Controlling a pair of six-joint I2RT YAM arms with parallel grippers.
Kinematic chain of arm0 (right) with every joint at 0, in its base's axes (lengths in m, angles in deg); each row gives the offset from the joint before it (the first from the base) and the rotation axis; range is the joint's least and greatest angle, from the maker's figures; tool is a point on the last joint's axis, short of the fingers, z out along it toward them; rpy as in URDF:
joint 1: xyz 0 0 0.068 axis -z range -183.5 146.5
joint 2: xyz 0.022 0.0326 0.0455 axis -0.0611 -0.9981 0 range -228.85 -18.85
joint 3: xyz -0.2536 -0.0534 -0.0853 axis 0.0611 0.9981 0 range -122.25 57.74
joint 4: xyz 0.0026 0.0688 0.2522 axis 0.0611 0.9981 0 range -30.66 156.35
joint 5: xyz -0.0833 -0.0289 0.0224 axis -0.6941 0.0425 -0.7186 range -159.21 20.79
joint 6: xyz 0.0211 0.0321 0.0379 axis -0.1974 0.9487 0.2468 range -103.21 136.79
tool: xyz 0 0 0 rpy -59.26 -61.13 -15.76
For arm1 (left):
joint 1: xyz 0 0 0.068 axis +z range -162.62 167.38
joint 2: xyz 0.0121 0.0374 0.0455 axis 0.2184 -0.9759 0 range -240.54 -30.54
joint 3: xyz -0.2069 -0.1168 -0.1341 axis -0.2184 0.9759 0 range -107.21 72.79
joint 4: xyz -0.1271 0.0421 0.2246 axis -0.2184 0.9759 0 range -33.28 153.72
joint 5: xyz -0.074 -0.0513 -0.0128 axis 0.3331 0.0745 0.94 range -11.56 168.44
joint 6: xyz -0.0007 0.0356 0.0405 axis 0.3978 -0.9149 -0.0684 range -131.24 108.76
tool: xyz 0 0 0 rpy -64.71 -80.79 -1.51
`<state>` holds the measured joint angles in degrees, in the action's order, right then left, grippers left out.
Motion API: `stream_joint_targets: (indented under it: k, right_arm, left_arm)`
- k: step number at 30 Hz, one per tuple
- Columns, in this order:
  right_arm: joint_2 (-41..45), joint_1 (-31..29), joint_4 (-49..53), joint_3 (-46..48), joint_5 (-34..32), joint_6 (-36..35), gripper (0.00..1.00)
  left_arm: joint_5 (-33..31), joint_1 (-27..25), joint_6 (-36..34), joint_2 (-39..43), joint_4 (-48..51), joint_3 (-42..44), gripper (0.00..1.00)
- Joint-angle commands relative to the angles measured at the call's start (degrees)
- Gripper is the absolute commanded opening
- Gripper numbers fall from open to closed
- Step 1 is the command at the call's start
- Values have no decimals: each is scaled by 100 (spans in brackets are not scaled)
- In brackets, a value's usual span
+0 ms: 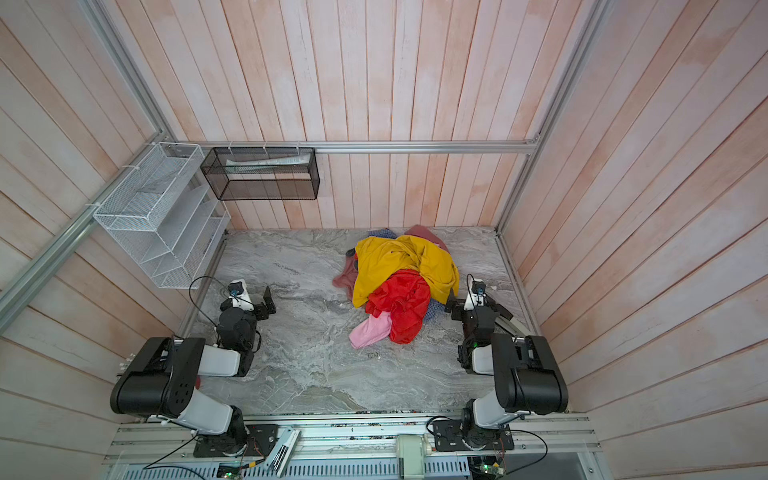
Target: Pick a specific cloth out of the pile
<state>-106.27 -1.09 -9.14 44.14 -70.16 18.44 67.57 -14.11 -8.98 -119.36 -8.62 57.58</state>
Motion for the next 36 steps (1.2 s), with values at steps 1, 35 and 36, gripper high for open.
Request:
stream_joint_targets:
  k: [1,35,36]
  right_arm:
    - [58,29,87,-87,69,-7,98]
    - [2938,284,5394,-1267,610,2466,95]
    - [3068,284,5607,-1261,724,2707,95]
  left_arm:
    - [77,27,-41,33,30,-68,100]
    - [654,41,1377,2415,4699,-1486,100]
    - [727,-24,1462,2516,4820,-1515,100]
